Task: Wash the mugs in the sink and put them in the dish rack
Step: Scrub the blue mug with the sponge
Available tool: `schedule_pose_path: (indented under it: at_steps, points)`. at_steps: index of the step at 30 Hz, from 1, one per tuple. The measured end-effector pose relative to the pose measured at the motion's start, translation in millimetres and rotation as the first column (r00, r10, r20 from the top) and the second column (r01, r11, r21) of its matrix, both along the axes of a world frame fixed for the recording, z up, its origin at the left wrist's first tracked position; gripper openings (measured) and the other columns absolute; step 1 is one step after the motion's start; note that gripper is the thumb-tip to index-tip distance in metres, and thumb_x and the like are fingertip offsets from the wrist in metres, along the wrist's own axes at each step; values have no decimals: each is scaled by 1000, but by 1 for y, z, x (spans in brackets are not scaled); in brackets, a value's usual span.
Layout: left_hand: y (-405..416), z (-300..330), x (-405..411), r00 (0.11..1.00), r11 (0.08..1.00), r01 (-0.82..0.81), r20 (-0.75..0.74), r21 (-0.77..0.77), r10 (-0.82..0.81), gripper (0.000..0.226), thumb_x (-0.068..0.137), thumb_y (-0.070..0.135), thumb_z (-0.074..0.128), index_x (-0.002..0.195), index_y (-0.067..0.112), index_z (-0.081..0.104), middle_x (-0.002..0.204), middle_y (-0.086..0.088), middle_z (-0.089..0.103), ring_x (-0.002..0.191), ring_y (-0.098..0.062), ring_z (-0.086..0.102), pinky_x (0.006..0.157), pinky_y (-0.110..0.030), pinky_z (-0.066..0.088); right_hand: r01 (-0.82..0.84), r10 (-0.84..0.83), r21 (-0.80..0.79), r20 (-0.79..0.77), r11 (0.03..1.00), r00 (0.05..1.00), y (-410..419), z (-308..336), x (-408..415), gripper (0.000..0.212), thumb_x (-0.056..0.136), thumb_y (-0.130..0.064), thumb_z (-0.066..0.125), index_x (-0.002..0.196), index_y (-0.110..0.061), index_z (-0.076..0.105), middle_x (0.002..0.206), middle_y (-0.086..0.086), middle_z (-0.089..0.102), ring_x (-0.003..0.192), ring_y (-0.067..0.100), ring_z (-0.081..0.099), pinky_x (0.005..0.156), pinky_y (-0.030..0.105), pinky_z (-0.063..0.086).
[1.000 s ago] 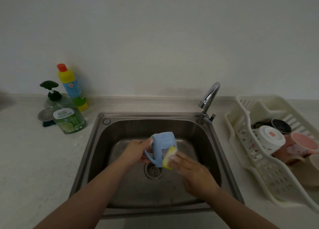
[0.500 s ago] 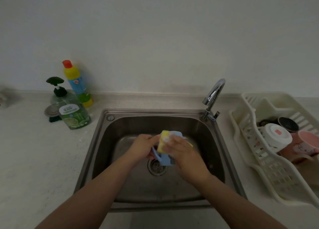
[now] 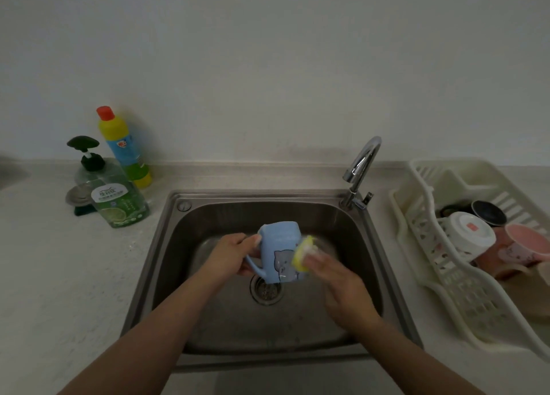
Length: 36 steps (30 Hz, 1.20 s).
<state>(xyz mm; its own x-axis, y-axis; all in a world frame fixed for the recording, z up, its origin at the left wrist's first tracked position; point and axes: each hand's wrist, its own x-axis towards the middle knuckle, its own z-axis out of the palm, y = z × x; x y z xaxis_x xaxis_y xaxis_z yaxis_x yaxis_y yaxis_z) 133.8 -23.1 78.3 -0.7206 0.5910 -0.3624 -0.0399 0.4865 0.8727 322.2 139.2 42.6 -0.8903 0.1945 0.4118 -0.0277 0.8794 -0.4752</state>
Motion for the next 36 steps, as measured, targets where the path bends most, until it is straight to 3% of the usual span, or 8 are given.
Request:
schedule_pose_path:
  at_steps: [2,7,14,17,22,27,32,36]
  points:
    - [4,-1,0,999,1000,10,30,17,-11,29,103,34,44,101,13,65,93,-2,71,71,-15,64,56,-20,49,132,-134,-152,-4,980,991,-1,9,-25,43,98,-23,41,140,-30,45,148,-3,44,138,11,39,103,43,47]
    - [-1,-1,-6,985,996,-45,168,80,31,33,103,34,44,107,10,66,85,-2,71,71,-16,60,57,-23,46,-65,56,-103,-81,993,995,-16,12,-7,39,95,-7,42,129,-14,60,143,1,52,137,19,43,112,33,37]
    - [8,0,2,973,985,-58,231,162,19,33,103,34,43,104,10,65,73,5,68,61,-7,61,55,-21,47,149,-153,-33,-149,988,977,-16,39,-26,28,102,-20,45,117,-36,62,113,-18,67,109,6,64,83,29,57]
    - [3,1,-8,961,973,-116,269,200,59,36,102,36,45,106,7,65,80,-2,72,67,-13,64,59,-24,48,29,-53,-141,-168,990,984,-24,29,-5,36,99,-11,41,127,-19,62,137,-6,57,129,15,51,106,32,44]
    - [8,4,-3,989,994,-28,151,108,12,34,102,34,46,104,7,65,84,-3,71,64,-12,64,54,-23,49,61,-76,-217,-59,974,995,-2,37,-34,39,99,-20,46,136,-26,52,147,-4,45,137,11,41,108,39,43]
    - [10,8,-2,996,996,-46,84,72,40,32,101,33,50,91,6,63,75,-3,69,53,-10,62,49,-22,49,-235,239,160,-5,959,971,-16,18,-16,38,91,-14,51,128,-19,57,139,2,54,137,18,41,110,42,39]
    - [10,7,0,1000,1000,31,2,5,-31,32,101,34,51,87,7,61,81,-7,71,49,-6,61,47,-19,48,-50,34,118,137,992,990,0,35,-57,51,84,-5,66,132,-18,58,144,4,50,140,17,34,108,49,41]
    - [6,6,-3,999,999,8,33,42,-9,29,101,31,51,85,9,60,76,-5,68,49,-7,62,47,-21,49,-331,333,292,43,897,942,-12,20,-22,41,84,-19,61,125,-20,59,135,3,58,134,16,44,107,42,42]
